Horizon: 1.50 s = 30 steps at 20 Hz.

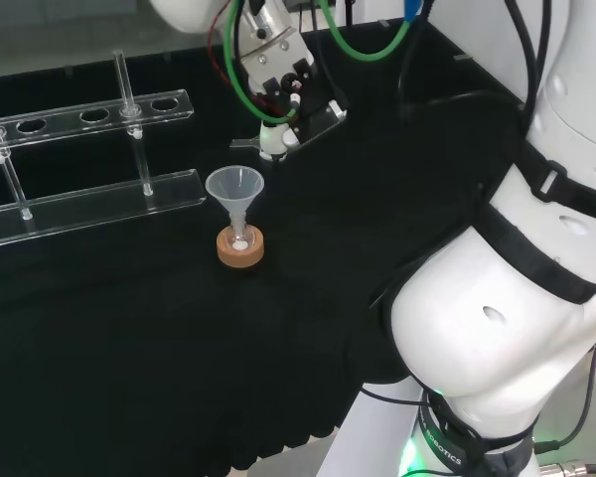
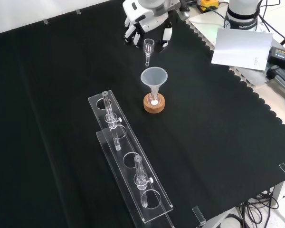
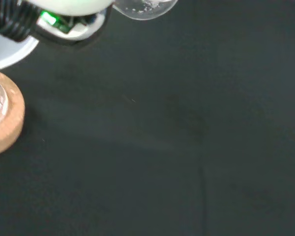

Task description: Put the weighing funnel back on the table.

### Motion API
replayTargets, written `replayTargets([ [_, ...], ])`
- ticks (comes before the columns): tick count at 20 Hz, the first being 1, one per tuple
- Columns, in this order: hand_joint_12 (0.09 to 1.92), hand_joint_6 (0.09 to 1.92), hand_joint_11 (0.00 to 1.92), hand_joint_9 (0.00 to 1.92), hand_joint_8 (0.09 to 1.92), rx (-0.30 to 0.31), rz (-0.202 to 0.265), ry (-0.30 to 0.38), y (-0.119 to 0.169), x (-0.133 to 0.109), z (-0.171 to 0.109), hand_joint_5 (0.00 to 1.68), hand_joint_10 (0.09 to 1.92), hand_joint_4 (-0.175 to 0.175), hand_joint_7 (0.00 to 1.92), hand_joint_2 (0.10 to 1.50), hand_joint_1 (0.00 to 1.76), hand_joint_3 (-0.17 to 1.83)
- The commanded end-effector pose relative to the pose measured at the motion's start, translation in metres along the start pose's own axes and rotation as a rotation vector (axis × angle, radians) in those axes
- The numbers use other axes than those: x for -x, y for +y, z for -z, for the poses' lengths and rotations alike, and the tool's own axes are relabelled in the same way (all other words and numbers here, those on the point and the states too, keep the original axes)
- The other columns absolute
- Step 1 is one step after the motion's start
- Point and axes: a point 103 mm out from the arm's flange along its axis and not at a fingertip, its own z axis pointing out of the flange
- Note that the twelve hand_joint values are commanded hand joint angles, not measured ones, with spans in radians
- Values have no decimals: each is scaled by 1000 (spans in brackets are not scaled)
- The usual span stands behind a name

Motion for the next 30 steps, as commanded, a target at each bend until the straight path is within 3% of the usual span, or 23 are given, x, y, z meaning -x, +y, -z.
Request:
replayTargets([
  [1,1045,763,839,1055,654,36,10,75,5,12,-4,1233,242,175,612,652,1116,693],
  [12,1042,762,842,1055,653,52,9,118,33,38,-8,1233,241,175,614,651,1116,694],
  [16,1042,762,844,1055,653,66,1,103,42,42,-9,1234,241,175,615,651,1116,694],
  [20,1041,762,847,1056,653,14,15,119,78,52,-12,1234,241,175,616,650,1117,695],
  [25,1040,760,855,1058,653,14,10,110,114,66,-26,1235,242,175,620,650,1117,696],
  [30,1036,759,859,1059,653,-12,25,97,141,61,-41,1236,242,175,622,648,1118,697],
])
